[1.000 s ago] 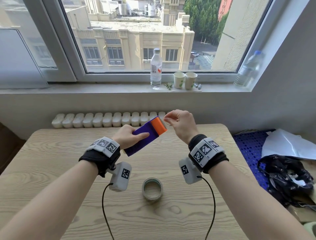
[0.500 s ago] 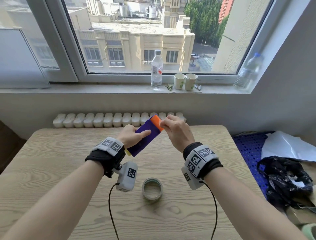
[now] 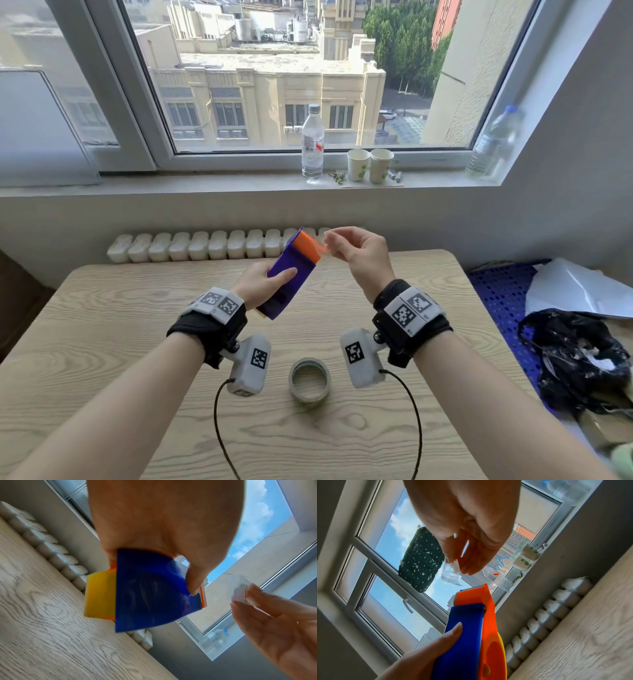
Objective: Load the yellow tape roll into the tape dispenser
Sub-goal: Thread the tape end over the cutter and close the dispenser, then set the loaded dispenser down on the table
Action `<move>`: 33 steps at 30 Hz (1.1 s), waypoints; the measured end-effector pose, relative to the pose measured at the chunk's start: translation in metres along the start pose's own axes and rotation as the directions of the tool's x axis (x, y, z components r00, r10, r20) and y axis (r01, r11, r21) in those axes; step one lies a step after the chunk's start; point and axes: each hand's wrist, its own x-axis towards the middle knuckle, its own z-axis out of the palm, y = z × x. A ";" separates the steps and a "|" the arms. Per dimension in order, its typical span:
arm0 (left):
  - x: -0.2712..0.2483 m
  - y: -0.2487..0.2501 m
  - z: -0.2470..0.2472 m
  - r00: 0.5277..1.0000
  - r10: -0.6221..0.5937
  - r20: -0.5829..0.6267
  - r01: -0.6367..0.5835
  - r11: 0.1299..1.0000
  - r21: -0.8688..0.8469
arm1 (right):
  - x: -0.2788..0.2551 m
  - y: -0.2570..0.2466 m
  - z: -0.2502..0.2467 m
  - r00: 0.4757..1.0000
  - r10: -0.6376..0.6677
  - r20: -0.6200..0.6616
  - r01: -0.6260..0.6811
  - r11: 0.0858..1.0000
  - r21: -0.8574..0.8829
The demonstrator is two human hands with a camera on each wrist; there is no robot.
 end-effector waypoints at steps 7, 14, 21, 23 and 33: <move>0.004 -0.019 -0.002 0.995 -0.036 0.090 0.027 0.995 0.099 | 0.005 0.015 0.001 0.995 0.104 0.008 -0.105 0.991 0.084; 0.017 -0.050 0.012 0.998 -0.067 -0.012 0.067 0.915 0.397 | 0.008 0.044 0.006 0.988 0.152 0.003 -0.152 0.988 -0.008; 0.031 -0.108 0.039 0.982 -0.183 0.039 0.121 0.780 0.614 | 0.003 0.109 0.006 0.960 0.280 -0.005 -0.279 0.955 -0.098; 0.033 -0.122 0.048 0.978 -0.204 0.032 0.138 0.761 0.634 | -0.001 0.131 0.007 0.943 0.334 -0.017 -0.333 0.936 -0.115; 0.044 -0.172 0.081 0.960 -0.275 0.058 0.148 0.669 0.728 | -0.023 0.201 0.009 0.878 0.477 -0.024 -0.474 0.865 -0.162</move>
